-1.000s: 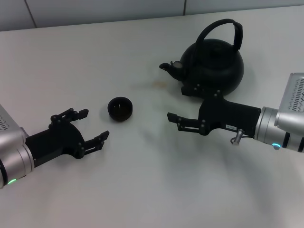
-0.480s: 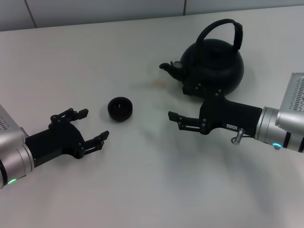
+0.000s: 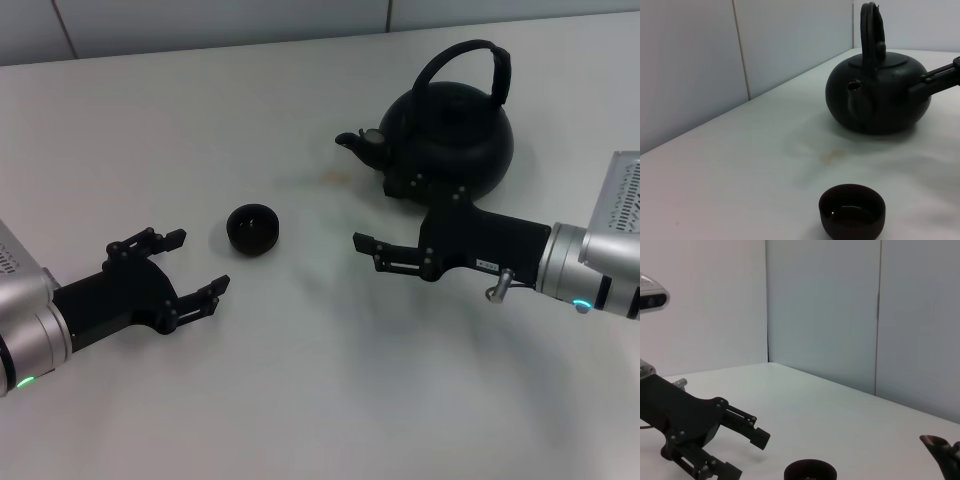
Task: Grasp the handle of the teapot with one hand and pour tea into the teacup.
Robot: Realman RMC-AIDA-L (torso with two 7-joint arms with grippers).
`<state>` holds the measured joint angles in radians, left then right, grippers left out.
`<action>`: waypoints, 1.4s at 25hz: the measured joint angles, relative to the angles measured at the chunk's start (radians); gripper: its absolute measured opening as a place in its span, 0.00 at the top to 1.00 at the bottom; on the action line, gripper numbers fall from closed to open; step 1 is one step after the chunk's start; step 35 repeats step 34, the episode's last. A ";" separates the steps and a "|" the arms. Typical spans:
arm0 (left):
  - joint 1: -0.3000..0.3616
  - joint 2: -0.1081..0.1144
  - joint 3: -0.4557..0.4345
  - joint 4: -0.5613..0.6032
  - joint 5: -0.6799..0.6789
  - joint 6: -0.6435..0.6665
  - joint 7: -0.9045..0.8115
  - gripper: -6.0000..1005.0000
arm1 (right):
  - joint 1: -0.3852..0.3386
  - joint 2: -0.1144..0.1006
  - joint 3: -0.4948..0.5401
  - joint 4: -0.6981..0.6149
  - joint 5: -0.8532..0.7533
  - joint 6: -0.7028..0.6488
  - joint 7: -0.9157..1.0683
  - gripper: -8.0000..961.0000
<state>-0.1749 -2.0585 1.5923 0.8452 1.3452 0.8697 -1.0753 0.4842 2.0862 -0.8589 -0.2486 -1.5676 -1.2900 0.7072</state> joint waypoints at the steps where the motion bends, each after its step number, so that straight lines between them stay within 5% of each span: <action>1: 0.000 0.000 0.000 0.000 0.000 0.000 0.000 0.21 | 0.000 0.000 0.000 0.000 0.000 0.000 0.000 0.14; 35: 0.006 0.000 0.000 0.004 0.000 0.000 0.000 0.21 | 0.001 0.000 -0.010 0.000 0.000 0.000 0.000 0.14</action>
